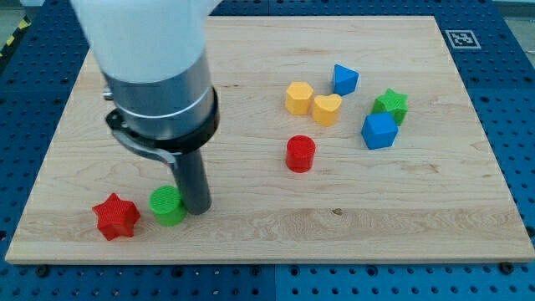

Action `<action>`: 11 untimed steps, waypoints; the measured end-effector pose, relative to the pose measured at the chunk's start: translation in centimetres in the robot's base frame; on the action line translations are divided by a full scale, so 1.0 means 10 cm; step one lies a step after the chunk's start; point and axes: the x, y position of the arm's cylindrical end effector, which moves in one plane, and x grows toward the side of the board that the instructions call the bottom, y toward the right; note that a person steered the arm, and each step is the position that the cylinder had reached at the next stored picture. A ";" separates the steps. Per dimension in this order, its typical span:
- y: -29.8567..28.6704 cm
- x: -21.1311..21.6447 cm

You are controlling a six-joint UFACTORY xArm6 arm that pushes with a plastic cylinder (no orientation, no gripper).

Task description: Push the red circle closer to green circle

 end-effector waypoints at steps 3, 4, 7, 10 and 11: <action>-0.20 0.04; -0.20 0.04; 2.32 -0.10; 2.26 -0.70; 1.70 -0.70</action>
